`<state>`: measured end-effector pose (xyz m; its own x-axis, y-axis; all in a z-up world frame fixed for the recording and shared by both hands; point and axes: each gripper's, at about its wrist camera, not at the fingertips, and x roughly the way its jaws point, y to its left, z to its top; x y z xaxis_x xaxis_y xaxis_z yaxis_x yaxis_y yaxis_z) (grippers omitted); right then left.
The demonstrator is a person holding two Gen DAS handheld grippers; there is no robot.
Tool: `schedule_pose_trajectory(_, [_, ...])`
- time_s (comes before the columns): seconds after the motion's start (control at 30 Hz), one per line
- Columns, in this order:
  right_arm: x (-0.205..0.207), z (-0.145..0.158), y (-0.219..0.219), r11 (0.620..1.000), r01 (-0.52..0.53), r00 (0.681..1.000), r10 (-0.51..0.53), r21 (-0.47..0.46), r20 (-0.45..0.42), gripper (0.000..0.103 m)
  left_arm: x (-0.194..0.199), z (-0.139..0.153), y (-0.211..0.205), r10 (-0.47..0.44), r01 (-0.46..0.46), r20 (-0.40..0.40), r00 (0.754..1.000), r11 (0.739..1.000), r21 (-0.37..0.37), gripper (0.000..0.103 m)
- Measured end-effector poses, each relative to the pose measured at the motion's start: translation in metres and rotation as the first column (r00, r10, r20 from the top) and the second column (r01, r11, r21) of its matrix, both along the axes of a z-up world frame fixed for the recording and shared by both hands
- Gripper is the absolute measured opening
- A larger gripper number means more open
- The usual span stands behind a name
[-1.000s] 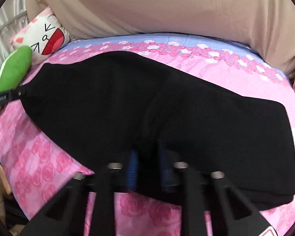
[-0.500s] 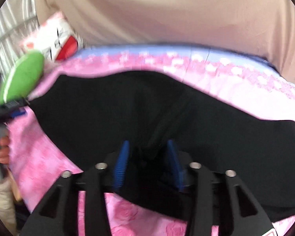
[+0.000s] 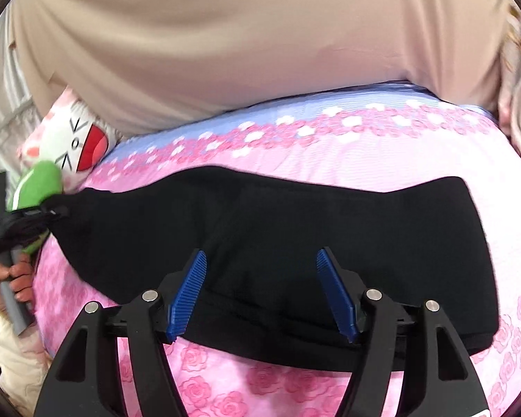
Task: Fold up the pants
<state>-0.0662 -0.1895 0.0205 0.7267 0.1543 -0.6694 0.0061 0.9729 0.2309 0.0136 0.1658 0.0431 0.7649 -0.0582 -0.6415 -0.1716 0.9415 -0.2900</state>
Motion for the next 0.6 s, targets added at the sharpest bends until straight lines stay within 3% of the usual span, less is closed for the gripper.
schedule_pose_trajectory(0.1, [-0.005, 0.002, -0.017, 0.999, 0.041, 0.999, -0.041, 0.006, 0.014, 0.066, -0.009, 0.028, -0.075, -0.186, 0.183, 0.047, 0.981, 0.981, 0.065, 0.016])
schedule_pose_trajectory(0.13, [-0.007, 0.002, -0.024, 0.998, 0.055, 0.998, -0.056, 0.015, 0.017, 0.066, -0.011, 0.028, -0.114, -0.268, 0.264, 0.035, 0.963, 0.96, 0.096, 0.017])
schedule_pose_trajectory(0.2, [-0.011, 0.0, -0.033, 0.997, 0.073, 0.997, -0.074, 0.023, 0.02, 0.068, -0.01, 0.015, -0.164, -0.35, 0.347, -0.014, 0.937, 0.924, 0.163, 0.021])
schedule_pose_trajectory(0.23, [-0.013, -0.002, -0.038, 0.996, 0.081, 0.996, -0.082, 0.021, 0.017, 0.07, -0.008, -0.005, -0.198, -0.391, 0.398, -0.073, 0.917, 0.894, 0.207, 0.023])
schedule_pose_trajectory(0.3, [-0.018, -0.008, -0.047, 0.994, 0.105, 0.994, -0.105, 0.016, 0.006, 0.07, -0.005, -0.039, -0.231, -0.417, 0.448, -0.17, 0.893, 0.86, 0.242, 0.026])
schedule_pose_trajectory(0.37, [-0.02, -0.014, -0.057, 0.993, 0.119, 0.993, -0.119, 0.013, -0.01, 0.07, -0.005, -0.067, -0.243, -0.408, 0.461, -0.244, 0.88, 0.857, 0.229, 0.027])
schedule_pose_trajectory(0.43, [-0.026, -0.018, -0.067, 0.991, 0.134, 0.991, -0.133, 0.019, -0.022, 0.07, -0.016, -0.063, -0.24, -0.391, 0.434, -0.206, 0.897, 0.866, 0.249, 0.038])
schedule_pose_trajectory(0.5, [-0.03, -0.018, -0.071, 0.99, 0.133, 0.991, -0.132, 0.035, -0.02, 0.07, -0.024, -0.052, -0.23, -0.391, 0.427, -0.186, 0.901, 0.874, 0.232, 0.079])
schedule_pose_trajectory(0.6, [-0.026, -0.012, -0.065, 0.993, 0.073, 0.997, -0.073, 0.096, -0.006, 0.071, -0.039, -0.018, -0.199, -0.36, 0.367, -0.076, 0.93, 0.9, 0.236, 0.09])
